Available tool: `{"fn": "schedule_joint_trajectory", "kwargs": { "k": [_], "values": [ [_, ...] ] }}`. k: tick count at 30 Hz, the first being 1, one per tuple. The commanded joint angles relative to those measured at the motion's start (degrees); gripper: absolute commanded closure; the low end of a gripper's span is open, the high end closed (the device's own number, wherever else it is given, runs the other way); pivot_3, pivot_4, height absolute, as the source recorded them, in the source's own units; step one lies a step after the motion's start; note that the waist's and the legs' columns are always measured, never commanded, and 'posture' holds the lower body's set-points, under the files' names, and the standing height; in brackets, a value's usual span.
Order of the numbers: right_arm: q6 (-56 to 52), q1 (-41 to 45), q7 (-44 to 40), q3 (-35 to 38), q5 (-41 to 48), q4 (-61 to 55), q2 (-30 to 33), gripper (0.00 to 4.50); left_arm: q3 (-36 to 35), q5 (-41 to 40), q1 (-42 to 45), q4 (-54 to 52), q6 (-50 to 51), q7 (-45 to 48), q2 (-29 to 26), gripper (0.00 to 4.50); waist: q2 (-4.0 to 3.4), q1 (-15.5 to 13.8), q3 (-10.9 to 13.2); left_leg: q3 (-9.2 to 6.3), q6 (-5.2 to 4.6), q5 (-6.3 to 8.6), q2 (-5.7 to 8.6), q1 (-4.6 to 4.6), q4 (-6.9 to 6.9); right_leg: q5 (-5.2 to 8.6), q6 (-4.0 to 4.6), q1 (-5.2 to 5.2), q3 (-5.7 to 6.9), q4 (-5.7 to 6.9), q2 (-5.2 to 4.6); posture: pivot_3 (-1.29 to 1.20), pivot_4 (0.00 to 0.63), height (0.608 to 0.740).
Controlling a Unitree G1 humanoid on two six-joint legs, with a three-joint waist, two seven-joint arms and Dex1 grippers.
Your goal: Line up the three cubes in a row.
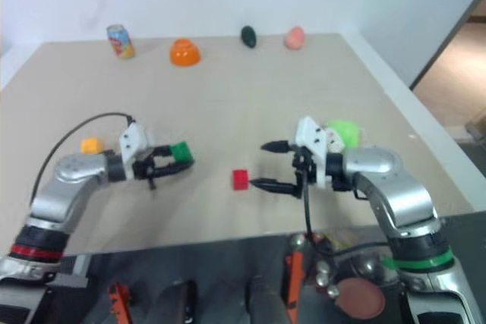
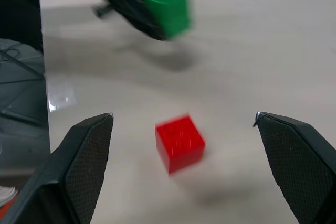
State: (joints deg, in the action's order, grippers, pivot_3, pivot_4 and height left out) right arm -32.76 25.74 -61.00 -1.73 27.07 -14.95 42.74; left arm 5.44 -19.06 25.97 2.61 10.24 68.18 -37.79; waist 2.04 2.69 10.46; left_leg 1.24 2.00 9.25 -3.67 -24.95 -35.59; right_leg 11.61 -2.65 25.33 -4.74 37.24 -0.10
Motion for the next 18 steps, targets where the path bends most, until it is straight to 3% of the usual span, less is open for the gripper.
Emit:
{"fn": "schedule_joint_trajectory", "kwargs": {
  "k": [1,9,18],
  "values": [
    [-1.10,-0.61,2.15,3.01,2.36,-4.77,-0.04,0.00,3.26,2.14,1.91,4.41,-5.63,8.18,-1.86,3.16,0.00,-0.01,0.00,0.00,0.00,0.00,0.00,0.01,-0.03,0.00,0.00,-0.01,0.00,0.00,-0.01,0.00,0.150,0.738],
    [-3.70,-5.12,4.12,5.76,4.93,-9.90,1.91,0.00,5.37,3.97,9.83,17.18,-8.70,10.52,4.77,3.16,0.01,-0.20,0.00,0.02,-0.03,-0.02,0.01,-0.22,-0.45,-0.08,-0.06,-0.05,0.03,-0.01,-0.08,0.00,0.150,0.738],
    [-3.41,-7.83,4.26,6.91,6.11,-10.45,3.45,0.00,6.92,5.81,11.28,19.61,-10.24,12.43,8.49,3.16,0.00,0.04,0.00,0.00,-0.20,0.08,-0.01,-0.14,-0.45,-0.09,-0.10,-0.04,0.00,0.04,0.02,0.00,0.150,0.738]
  ]
}}
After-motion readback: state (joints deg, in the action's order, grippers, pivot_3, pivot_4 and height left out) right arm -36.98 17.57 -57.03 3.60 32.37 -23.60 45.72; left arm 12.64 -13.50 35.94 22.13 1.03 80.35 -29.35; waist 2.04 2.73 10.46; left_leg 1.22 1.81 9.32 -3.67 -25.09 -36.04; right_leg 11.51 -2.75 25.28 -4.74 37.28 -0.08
